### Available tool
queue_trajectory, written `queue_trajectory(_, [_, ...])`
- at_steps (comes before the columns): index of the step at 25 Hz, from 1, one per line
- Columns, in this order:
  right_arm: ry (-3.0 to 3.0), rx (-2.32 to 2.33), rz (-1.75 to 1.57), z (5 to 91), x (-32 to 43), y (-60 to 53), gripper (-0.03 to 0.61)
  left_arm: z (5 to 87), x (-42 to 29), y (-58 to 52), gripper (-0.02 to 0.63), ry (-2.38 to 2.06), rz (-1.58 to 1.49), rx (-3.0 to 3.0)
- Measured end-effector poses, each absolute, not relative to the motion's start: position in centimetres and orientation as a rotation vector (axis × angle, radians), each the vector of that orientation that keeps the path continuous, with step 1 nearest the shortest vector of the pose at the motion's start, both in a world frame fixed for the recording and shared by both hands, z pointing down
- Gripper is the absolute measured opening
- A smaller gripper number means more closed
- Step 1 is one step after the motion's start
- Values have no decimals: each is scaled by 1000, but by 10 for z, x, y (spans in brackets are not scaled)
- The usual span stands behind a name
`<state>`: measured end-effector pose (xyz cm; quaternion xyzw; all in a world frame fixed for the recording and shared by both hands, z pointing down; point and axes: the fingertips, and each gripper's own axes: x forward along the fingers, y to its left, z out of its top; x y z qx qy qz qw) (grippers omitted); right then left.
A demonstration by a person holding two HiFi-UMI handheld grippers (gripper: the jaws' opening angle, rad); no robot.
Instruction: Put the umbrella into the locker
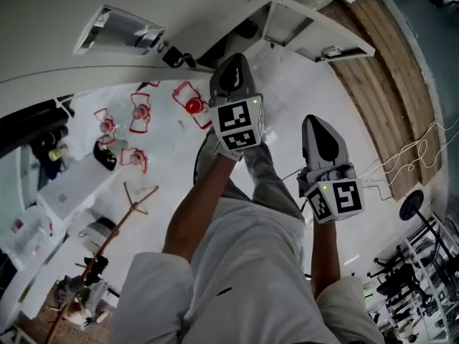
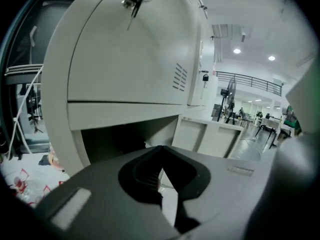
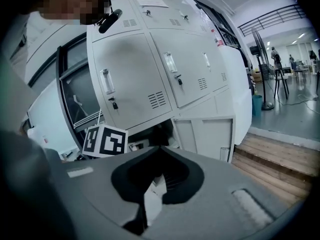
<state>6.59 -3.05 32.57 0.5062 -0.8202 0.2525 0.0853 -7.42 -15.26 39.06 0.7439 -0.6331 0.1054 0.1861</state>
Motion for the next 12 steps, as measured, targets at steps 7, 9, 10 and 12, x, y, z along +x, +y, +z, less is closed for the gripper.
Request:
queue_trajectory(7, [-2499,1498,644,284,63,-36,2,347,-67,-123,18,-1705,253,2172])
queue_trajectory(9, [-2513,1501,607,272,64,-37,2,334,-69,-117,18,-1700,232,2189])
queue_trajectory(10, [-2519,1503,591,266,64,-38,2,327,-70,-115,18,-1698,222,2200])
queue_trajectory(12, [-2529,1503,561,256,63,-38,2,316,-73,-109,18,-1690,207,2219])
